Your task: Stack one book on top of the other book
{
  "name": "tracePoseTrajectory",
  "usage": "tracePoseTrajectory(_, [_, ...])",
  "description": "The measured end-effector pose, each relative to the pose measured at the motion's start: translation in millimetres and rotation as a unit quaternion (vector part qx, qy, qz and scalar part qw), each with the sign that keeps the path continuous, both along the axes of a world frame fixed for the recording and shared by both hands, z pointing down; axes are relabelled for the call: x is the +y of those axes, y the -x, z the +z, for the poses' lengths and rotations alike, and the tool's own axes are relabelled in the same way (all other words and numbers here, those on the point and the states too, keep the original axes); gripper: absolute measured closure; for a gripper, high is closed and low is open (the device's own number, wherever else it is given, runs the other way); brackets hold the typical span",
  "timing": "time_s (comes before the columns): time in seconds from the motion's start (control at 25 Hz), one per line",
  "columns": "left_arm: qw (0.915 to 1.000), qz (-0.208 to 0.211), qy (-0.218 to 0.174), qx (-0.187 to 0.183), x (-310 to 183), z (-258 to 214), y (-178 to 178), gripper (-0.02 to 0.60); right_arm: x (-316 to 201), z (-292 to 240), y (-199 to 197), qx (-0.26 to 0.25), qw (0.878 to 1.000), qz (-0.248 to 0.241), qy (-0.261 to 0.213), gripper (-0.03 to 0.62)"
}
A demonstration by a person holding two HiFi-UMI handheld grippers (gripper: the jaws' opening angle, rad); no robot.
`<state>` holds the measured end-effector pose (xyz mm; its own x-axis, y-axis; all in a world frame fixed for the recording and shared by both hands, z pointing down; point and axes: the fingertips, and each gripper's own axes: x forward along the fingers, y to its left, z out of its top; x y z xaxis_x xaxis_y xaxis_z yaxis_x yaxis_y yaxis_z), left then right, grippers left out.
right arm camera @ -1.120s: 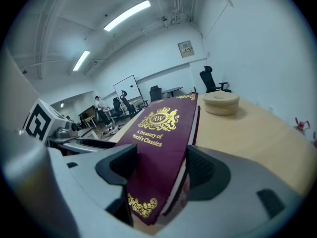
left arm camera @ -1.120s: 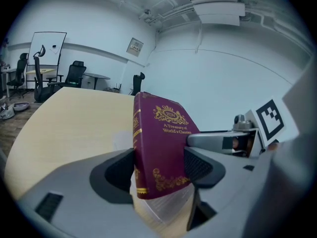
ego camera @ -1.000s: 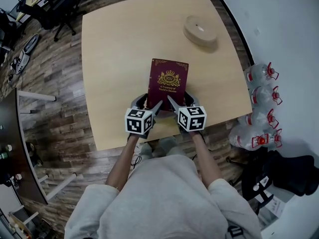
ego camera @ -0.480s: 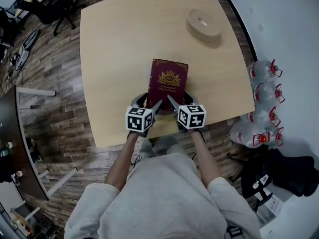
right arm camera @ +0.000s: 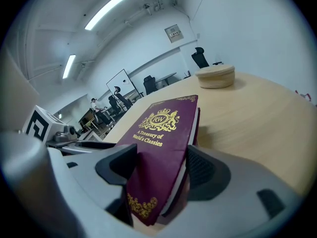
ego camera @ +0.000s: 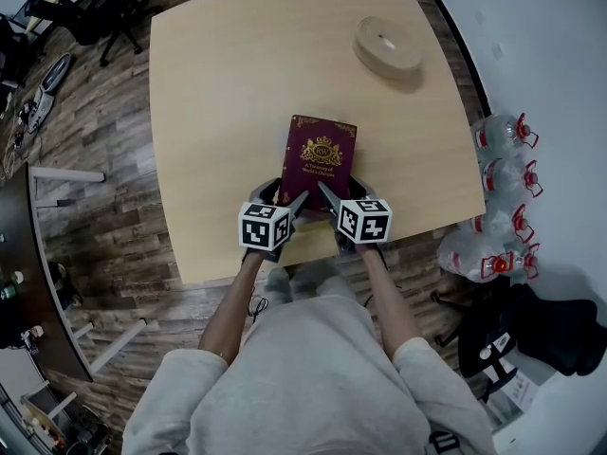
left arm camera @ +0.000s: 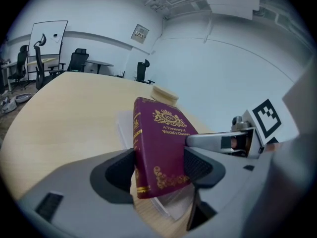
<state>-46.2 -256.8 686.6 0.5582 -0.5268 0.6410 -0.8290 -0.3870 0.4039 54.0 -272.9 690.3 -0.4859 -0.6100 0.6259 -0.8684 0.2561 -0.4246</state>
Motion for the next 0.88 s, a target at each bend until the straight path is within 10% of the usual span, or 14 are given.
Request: tracePoseTrajectory(0.88, [1.0000,-0.003,0.007,0.003,-0.5,2.0,-1.1,0.263,-0.3,1.3,-0.1,-0.007,1.000,0.004,-0.008,0.281])
